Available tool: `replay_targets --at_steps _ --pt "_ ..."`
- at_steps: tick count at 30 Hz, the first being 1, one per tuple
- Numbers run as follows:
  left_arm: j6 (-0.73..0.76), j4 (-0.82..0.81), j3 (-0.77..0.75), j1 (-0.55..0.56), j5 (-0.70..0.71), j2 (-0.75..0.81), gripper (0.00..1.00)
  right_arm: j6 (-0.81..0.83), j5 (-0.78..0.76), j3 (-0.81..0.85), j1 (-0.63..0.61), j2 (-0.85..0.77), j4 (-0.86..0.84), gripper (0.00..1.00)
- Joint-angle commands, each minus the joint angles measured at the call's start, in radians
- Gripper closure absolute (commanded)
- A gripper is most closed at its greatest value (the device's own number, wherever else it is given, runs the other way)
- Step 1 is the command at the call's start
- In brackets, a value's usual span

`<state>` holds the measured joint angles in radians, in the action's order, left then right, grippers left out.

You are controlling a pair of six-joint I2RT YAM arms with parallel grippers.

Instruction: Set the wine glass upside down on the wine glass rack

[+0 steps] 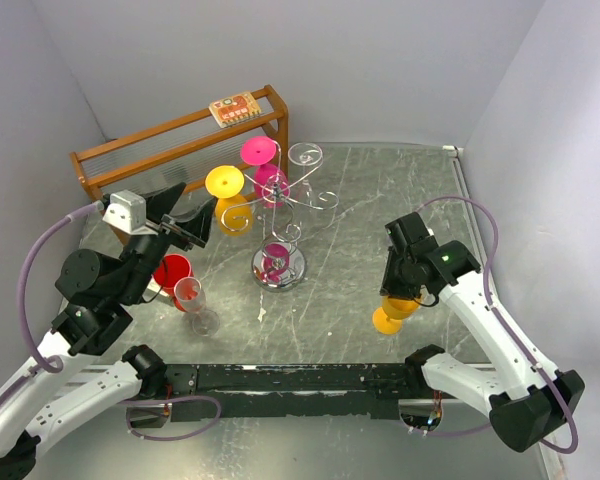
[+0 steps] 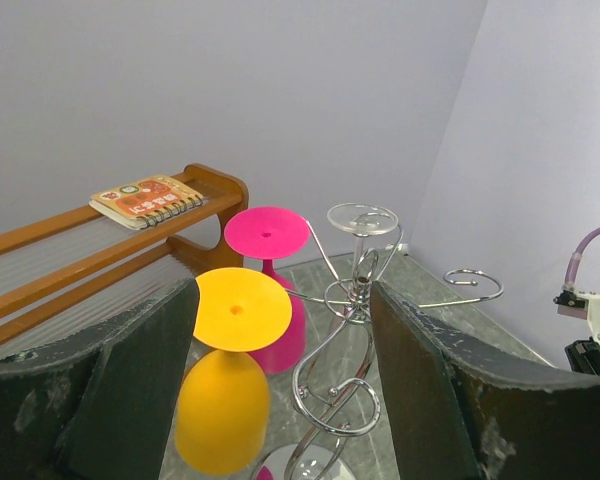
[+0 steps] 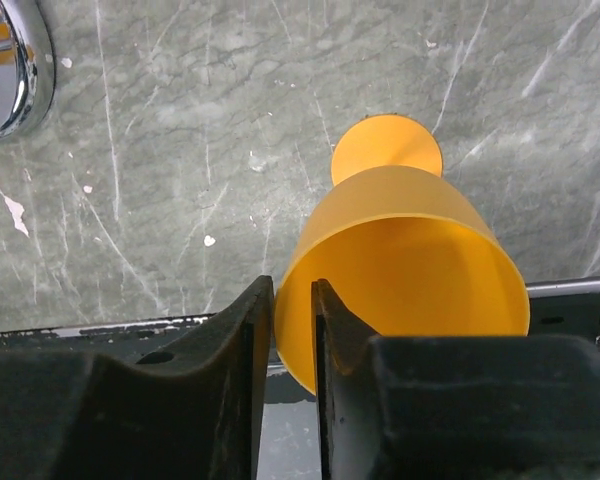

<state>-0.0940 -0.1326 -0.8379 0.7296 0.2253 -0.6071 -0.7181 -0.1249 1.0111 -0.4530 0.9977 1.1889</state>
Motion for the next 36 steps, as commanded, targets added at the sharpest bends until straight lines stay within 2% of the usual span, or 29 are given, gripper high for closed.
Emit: replay_targets --at_steps 1,9,13,18,23,28,36 --pt "0.003 -0.026 0.01 0.003 0.017 0.001 0.2 0.0 -0.041 0.006 0.0 0.003 -0.018 0.8" --pt "-0.005 -0.031 0.006 0.003 0.002 -0.001 0.18 -0.005 -0.09 0.062 -0.001 0.015 -0.014 0.98" --pt "-0.015 -0.094 -0.001 0.003 -0.141 -0.016 0.15 -0.043 -0.202 0.084 -0.001 -0.009 -0.071 1.0" --pt "-0.061 -0.118 -0.052 0.003 -0.248 -0.071 0.12 -0.047 -0.218 0.114 -0.001 -0.044 -0.262 1.0" --pt "-0.104 -0.133 -0.091 0.003 -0.301 -0.133 0.1 -0.051 -0.343 0.139 0.0 -0.115 -0.414 1.0" --pt "-0.184 -0.171 -0.131 0.002 -0.341 -0.197 0.1 -0.025 -0.418 0.12 -0.001 -0.199 -0.638 1.0" --pt "-0.408 -0.324 -0.182 0.003 -0.439 -0.304 0.13 0.081 -0.266 0.046 0.0 -0.285 -1.155 1.0"
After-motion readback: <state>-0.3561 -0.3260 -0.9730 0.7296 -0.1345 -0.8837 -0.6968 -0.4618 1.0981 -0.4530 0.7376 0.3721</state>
